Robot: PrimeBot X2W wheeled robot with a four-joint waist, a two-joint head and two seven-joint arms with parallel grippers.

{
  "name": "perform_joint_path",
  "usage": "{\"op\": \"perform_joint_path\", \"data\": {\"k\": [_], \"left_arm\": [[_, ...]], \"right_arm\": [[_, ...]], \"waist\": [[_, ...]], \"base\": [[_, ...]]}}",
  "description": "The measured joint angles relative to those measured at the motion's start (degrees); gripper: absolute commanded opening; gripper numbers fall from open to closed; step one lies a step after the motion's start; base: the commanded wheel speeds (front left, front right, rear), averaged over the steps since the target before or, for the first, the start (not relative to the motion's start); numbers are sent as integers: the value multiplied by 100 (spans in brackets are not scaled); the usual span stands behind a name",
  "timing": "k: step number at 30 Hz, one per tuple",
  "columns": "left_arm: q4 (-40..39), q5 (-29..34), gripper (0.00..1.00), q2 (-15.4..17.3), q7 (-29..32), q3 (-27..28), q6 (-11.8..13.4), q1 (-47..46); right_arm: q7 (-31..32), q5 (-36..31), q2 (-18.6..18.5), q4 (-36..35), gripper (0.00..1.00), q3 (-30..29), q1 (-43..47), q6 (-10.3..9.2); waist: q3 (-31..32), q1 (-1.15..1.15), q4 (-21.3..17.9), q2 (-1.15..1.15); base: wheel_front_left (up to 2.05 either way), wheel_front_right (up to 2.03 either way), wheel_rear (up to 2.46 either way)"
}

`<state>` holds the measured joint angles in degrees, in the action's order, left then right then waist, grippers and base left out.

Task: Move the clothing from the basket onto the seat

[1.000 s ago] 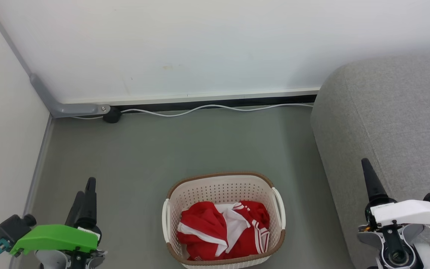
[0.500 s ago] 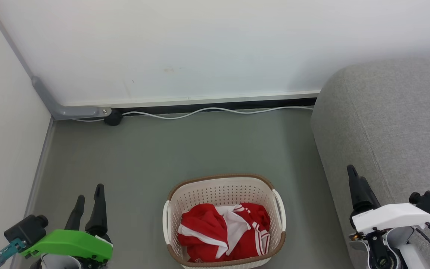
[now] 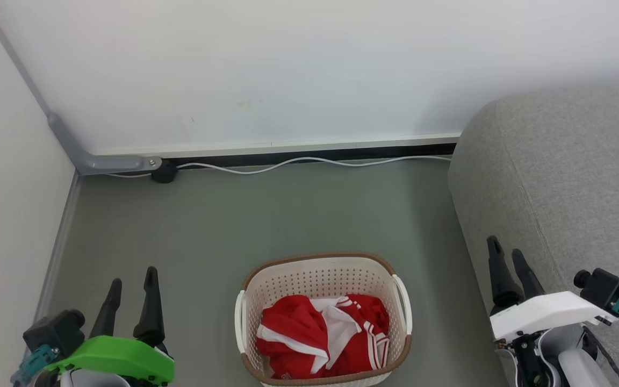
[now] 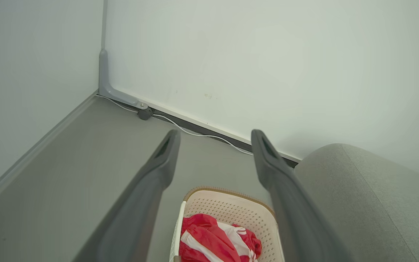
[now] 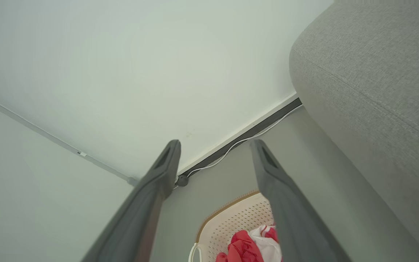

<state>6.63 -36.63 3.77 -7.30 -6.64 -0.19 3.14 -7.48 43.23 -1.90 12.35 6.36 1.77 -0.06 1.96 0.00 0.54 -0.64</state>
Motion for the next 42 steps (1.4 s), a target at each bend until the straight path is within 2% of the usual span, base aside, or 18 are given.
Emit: {"op": "perform_joint_path", "data": {"k": [14, 34, 42], "left_arm": [[-174, 1017, 100, 0, -293, -151, 124, 125], [-219, 2437, 100, 1, -697, -345, 172, 446], [-201, 2457, 100, 1, -697, -348, 172, 454]], "right_arm": [[-263, -985, -26, -91, 100, 254, 81, -112], [-668, -2442, -69, -120, 100, 637, 230, -264], [-687, -2521, -69, -115, 100, 654, 232, -264]], "waist": [[38, 0, 5, 0], [149, 0, 51, 0], [154, 0, 52, 0]], "base": [[0, 0, 0], [0, 0, 0], [0, 0, 0]]}}
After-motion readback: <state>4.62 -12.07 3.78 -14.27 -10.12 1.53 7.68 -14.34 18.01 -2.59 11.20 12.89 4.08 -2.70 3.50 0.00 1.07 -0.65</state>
